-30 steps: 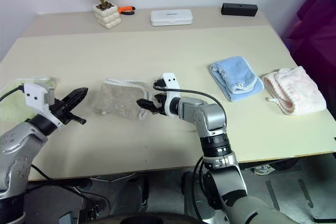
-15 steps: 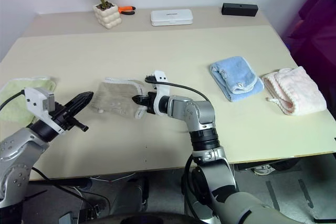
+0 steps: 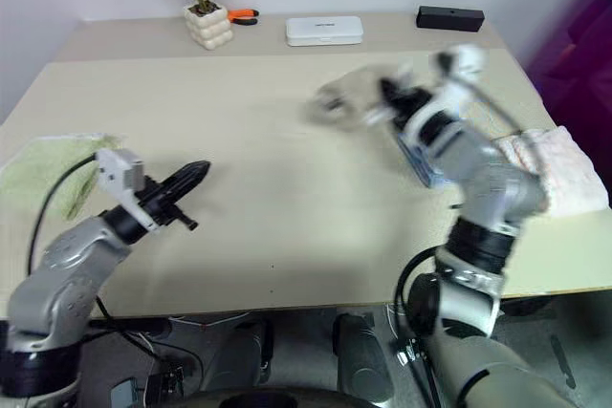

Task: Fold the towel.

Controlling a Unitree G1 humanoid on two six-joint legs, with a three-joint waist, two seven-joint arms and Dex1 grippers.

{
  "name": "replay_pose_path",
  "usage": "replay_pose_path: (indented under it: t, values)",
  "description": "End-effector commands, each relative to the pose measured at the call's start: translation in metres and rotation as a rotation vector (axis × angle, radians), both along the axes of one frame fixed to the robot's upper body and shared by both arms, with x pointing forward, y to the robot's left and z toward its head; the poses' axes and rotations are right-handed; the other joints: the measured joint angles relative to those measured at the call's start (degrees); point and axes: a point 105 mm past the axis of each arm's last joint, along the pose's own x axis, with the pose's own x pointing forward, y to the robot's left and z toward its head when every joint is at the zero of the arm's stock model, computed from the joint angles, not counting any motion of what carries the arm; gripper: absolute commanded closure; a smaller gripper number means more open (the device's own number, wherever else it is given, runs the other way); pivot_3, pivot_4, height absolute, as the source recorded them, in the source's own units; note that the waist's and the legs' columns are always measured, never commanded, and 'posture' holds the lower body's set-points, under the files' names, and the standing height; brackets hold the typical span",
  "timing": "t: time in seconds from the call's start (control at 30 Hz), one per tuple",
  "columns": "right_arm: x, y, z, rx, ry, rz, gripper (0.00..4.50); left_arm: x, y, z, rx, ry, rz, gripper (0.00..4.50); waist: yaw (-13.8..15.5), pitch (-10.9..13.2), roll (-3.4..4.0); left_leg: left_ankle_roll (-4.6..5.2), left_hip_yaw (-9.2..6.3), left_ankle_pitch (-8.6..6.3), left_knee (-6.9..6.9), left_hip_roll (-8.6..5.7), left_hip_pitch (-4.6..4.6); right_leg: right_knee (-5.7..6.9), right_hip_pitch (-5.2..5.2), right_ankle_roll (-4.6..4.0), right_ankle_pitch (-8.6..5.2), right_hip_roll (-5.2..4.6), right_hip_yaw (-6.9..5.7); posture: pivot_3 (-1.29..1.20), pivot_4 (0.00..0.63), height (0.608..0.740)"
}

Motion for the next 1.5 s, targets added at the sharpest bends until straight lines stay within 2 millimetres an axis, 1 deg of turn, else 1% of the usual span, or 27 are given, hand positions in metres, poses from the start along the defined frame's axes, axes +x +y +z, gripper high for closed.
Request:
replay_pose_path:
  t: [0.03,0.13,0.17,0.2,0.23,0.27,0.43,0.63,0.73,0.83,0.93,1.07,1.1,1.17,1.2,1.23,1.27,1.3,1.37,1.43,1.47,1.5]
  values:
    - [-0.006,-0.025,0.011,0.101,-0.019,-0.087,4.44,0.003,-0.018,0.006,-0.001,-0.036,-0.075,4.5,-0.76,0.01,0.02,0.01,0.0,0.0,-0.01,0.01,0.01,0.03,0.0,0.05,0.03,0.01,0.0,0.0,0.15,0.737]
    - [-0.008,-0.034,0.0,0.133,0.038,-0.113,4.44,0.004,-0.025,0.005,-0.002,-0.04,-0.104,4.5,-1.34,0.02,0.08,0.06,0.05,-0.02,-0.1,0.03,0.11,0.1,-0.01,0.08,0.04,0.03,0.08,0.0,0.15,0.737]
    - [-0.013,-0.034,-0.02,0.145,0.111,-0.108,4.44,0.006,-0.028,0.005,-0.002,-0.039,-0.12,4.5,-1.33,0.03,0.08,0.07,0.06,-0.03,-0.11,0.03,0.15,0.13,-0.01,0.07,0.04,0.03,0.09,0.0,0.15,0.737]
    - [-0.017,-0.033,-0.034,0.153,0.164,-0.105,4.44,0.007,-0.031,0.004,-0.002,-0.038,-0.132,4.5,-1.13,-0.01,0.05,0.08,0.06,-0.03,-0.12,0.05,0.16,0.12,-0.01,0.07,0.04,0.05,0.09,0.0,0.15,0.737]
    - [-0.021,-0.033,-0.047,0.163,0.211,-0.11,4.44,0.008,-0.032,0.004,-0.003,-0.037,-0.138,4.5,-0.95,-0.01,0.04,0.09,0.01,-0.03,-0.13,0.06,0.17,0.14,0.01,0.04,0.02,0.09,0.06,0.0,0.15,0.737]
    - [-0.024,-0.035,-0.055,0.164,0.238,-0.122,4.44,0.008,-0.032,0.003,-0.004,-0.035,-0.14,4.5,-0.92,-0.01,0.05,0.09,-0.01,-0.04,-0.12,0.08,0.16,0.13,0.01,0.03,0.02,0.11,0.06,0.0,0.15,0.737]
    - [-0.032,-0.042,-0.07,0.182,0.277,-0.167,4.44,0.007,-0.031,0.0,0.006,-0.029,-0.145,4.5,-0.97,0.1,0.24,0.09,0.13,-0.04,-0.04,0.03,0.11,0.1,0.01,0.03,0.01,0.0,0.11,0.0,0.15,0.737]
    - [-0.035,-0.047,-0.08,0.165,0.32,-0.204,4.44,0.007,-0.031,-0.002,0.018,-0.03,-0.147,4.5,-0.92,0.1,0.24,0.1,0.09,-0.04,-0.07,0.06,0.13,0.1,0.01,0.0,-0.03,0.07,0.11,0.0,0.15,0.737]
    - [-0.039,-0.051,-0.073,0.155,0.29,-0.218,3.51,0.007,-0.031,-0.003,0.016,-0.028,-0.142,4.5,-0.92,0.1,0.24,0.1,0.1,-0.04,-0.05,0.06,0.11,0.1,0.01,0.0,-0.03,0.06,0.11,0.0,0.15,0.737]
    - [-0.042,-0.058,-0.067,0.146,0.263,-0.258,2.03,0.005,-0.032,-0.004,0.016,-0.027,-0.144,4.5,-0.92,0.1,0.24,0.1,0.09,-0.04,-0.06,0.06,0.12,0.1,0.01,0.0,-0.04,0.07,0.11,0.0,0.15,0.737]
    - [-0.056,-0.078,-0.047,0.044,0.175,-0.393,0.56,0.005,-0.031,-0.008,0.018,-0.015,-0.149,4.5,-0.78,0.11,0.24,0.1,0.09,-0.04,-0.06,0.06,0.09,0.09,0.01,0.03,-0.06,0.06,0.11,0.0,0.15,0.737]
    - [-0.068,-0.099,-0.025,-0.037,0.089,-0.523,0.56,0.008,-0.029,-0.009,0.022,-0.011,-0.151,4.5,-0.82,0.11,0.24,0.09,0.11,-0.04,-0.05,0.04,0.07,0.02,0.01,-0.05,-0.11,0.03,0.11,0.0,0.15,0.737]
    - [-0.07,-0.101,-0.019,-0.082,0.07,-0.532,0.56,0.009,-0.027,-0.009,0.027,-0.012,-0.147,4.5,-0.88,0.1,0.24,0.09,0.11,-0.04,-0.05,0.04,0.07,0.02,0.01,-0.05,-0.12,0.03,0.11,0.0,0.15,0.737]
    - [-0.07,-0.101,-0.014,-0.133,0.052,-0.534,0.56,0.011,-0.026,-0.01,0.033,-0.014,-0.142,4.5,-0.96,0.1,0.24,0.1,0.11,-0.04,-0.06,0.05,0.1,0.02,0.01,-0.06,-0.12,0.06,0.11,0.0,0.15,0.737]
    - [-0.069,-0.099,-0.01,-0.192,0.039,-0.526,0.56,0.013,-0.022,-0.01,0.04,-0.018,-0.13,4.5,-1.0,0.1,0.23,0.1,0.11,-0.04,-0.08,0.05,0.11,0.02,0.01,-0.06,-0.12,0.06,0.12,0.0,0.15,0.737]
    - [-0.064,-0.087,-0.006,-0.302,0.024,-0.468,0.56,0.017,-0.014,-0.008,0.051,-0.026,-0.098,4.5,-0.99,0.11,0.24,0.1,0.11,-0.04,-0.08,0.06,0.12,0.02,0.01,-0.06,-0.12,0.07,0.12,0.0,0.15,0.737]
    - [-0.06,-0.081,-0.004,-0.381,0.017,-0.424,0.56,0.02,-0.011,-0.007,0.059,-0.033,-0.075,4.5,-0.99,0.14,0.3,0.1,0.12,-0.04,-0.08,0.06,0.11,0.02,0.01,-0.06,-0.12,0.07,0.13,0.0,0.15,0.737]
    - [-0.055,-0.067,-0.002,-0.5,-0.004,-0.357,0.56,0.022,-0.002,-0.006,0.077,-0.045,-0.048,4.5,-1.06,0.15,0.32,0.1,0.16,-0.04,-0.08,0.05,0.12,0.02,0.0,-0.06,-0.12,0.07,0.16,0.0,0.15,0.737]
    - [-0.048,-0.035,-0.005,-0.663,-0.058,-0.175,0.56,0.024,0.011,-0.005,0.114,-0.061,-0.008,4.5,-1.14,0.14,0.29,0.1,0.22,-0.04,-0.09,0.07,0.19,0.03,-0.01,-0.07,-0.12,0.09,0.2,0.0,0.15,0.737]
    - [-0.046,-0.01,-0.009,-0.747,-0.105,-0.031,0.56,0.024,0.019,-0.005,0.146,-0.069,0.013,4.5,-1.01,0.14,0.28,0.11,0.18,-0.05,-0.11,0.1,0.18,0.01,0.0,-0.07,-0.13,0.13,0.18,0.0,0.15,0.737]
    - [-0.045,-0.003,-0.011,-0.771,-0.123,0.015,0.56,0.023,0.02,-0.005,0.158,-0.072,0.017,4.5,-0.93,0.14,0.27,0.11,0.18,-0.05,-0.12,0.1,0.17,0.0,-0.01,-0.06,-0.13,0.12,0.19,0.0,0.15,0.737]
    - [-0.045,0.014,-0.016,-0.805,-0.158,0.11,0.56,0.02,0.026,-0.007,0.179,-0.071,0.024,4.5,-0.88,0.14,0.27,0.12,0.18,-0.06,-0.12,0.1,0.16,-0.02,0.0,-0.05,-0.13,0.12,0.18,0.0,0.15,0.737]
